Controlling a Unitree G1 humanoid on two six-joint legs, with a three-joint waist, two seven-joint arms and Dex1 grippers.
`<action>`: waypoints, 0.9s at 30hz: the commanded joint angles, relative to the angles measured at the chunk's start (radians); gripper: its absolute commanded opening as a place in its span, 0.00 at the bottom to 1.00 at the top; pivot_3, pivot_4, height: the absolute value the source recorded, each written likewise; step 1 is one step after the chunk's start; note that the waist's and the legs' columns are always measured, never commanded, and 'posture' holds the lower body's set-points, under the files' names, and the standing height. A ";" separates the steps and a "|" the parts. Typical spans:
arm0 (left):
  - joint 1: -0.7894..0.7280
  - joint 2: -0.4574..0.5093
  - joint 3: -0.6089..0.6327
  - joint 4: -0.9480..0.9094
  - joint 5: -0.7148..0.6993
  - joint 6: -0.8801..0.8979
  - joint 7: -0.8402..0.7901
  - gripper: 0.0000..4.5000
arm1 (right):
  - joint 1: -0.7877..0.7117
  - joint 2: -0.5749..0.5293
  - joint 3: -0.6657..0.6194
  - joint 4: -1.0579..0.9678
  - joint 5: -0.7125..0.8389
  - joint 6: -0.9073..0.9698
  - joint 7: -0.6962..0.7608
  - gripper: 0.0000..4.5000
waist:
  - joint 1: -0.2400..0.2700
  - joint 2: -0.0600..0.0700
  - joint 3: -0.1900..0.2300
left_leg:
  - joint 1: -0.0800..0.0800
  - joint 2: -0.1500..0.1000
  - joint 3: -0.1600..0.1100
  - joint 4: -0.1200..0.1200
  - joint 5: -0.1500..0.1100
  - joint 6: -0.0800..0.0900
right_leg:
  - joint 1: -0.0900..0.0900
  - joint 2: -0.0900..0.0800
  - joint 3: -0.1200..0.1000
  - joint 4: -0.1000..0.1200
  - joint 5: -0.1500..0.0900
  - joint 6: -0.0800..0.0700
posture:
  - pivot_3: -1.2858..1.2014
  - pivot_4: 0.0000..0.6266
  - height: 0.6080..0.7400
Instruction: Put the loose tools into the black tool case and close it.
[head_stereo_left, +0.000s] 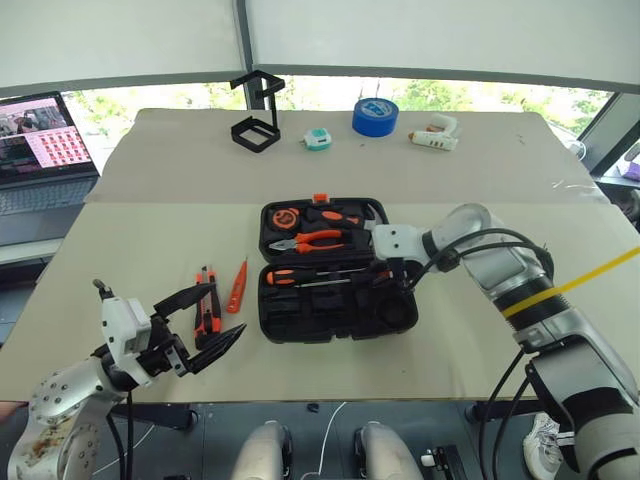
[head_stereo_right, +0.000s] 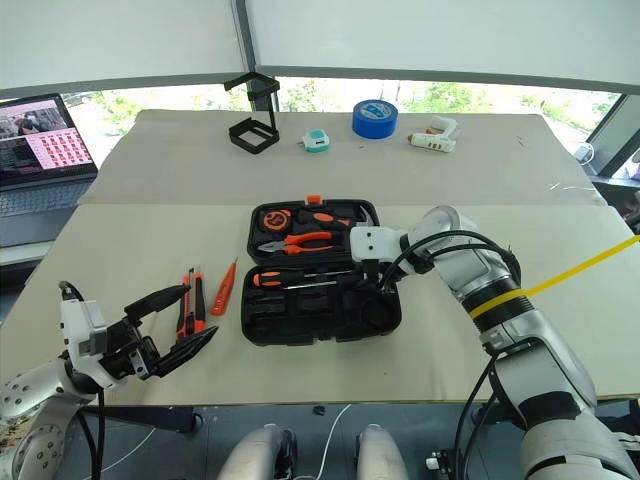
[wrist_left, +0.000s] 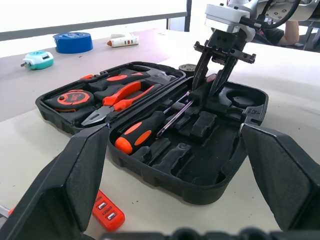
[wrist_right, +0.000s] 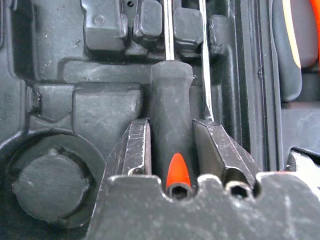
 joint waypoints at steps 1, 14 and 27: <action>-0.004 0.006 0.002 -0.042 -0.006 -0.003 0.008 1.00 | -0.018 -0.018 -0.074 -0.027 0.064 -0.047 0.041 0.64 | 0.001 0.000 0.000 | 0.000 0.000 0.000 0.000 0.000 0.000 | 0.000 0.000 0.000 0.000 0.000 0.000 | 0.52 0.24 1.00; -0.023 0.001 -0.018 -0.022 0.017 -0.005 0.036 1.00 | 0.067 0.112 -0.270 0.099 0.284 -0.192 0.062 0.10 | -0.001 0.000 0.000 | 0.002 0.002 0.001 0.000 0.000 0.000 | 0.001 0.001 0.000 0.000 0.001 -0.001 | 0.52 0.24 1.00; -0.013 0.031 -0.008 -0.085 0.022 0.041 0.087 1.00 | 0.086 0.186 -0.212 0.319 0.175 -0.371 0.042 0.00 | -0.002 0.000 0.000 | 0.003 0.002 0.003 0.000 0.000 -0.001 | 0.001 0.001 0.002 0.001 0.001 -0.001 | 0.52 0.24 1.00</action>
